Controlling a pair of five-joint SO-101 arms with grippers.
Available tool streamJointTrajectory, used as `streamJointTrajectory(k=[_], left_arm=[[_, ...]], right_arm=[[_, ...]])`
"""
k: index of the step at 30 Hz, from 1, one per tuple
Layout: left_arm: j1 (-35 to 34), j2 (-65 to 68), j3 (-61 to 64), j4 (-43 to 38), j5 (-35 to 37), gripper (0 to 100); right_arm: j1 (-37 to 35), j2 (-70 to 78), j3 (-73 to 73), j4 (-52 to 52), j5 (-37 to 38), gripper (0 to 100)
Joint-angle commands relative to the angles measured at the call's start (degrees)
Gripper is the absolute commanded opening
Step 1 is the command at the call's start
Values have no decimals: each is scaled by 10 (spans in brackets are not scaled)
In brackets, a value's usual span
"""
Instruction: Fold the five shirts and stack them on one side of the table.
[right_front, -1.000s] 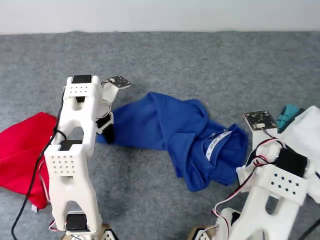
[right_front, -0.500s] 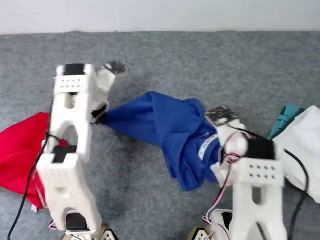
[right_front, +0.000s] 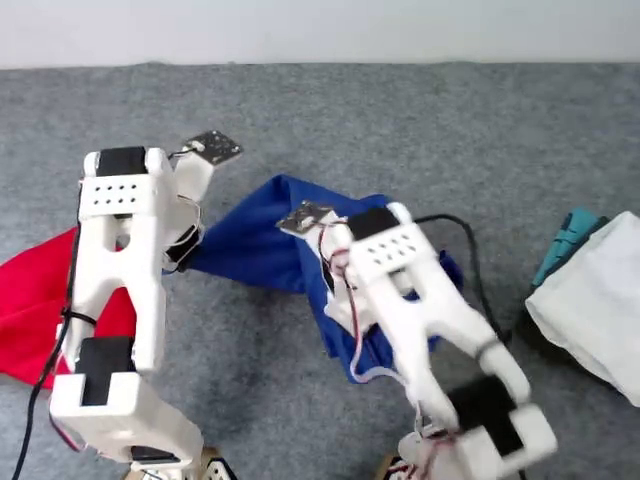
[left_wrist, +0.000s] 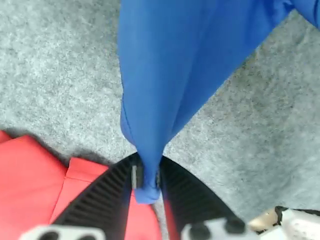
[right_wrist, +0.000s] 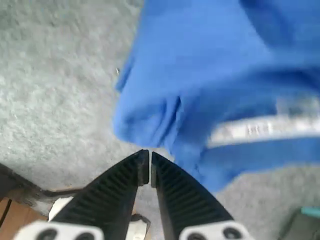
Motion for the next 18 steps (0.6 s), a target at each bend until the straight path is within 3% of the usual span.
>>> streamJointTrajectory(k=[1,5,11,18], left_arm=[[-14,-33,-2,1,31,14],[-41,-33,-1,14,38,14],[-82,-82,16,18,37,14],[-58,-211,91,17,37,14]], right_arm=[[36,95,-67,-47,20,9],[141,206,-174,-89,73,9],[283,350,-461,-72,119,9],[263,433,-735,153,117,9]])
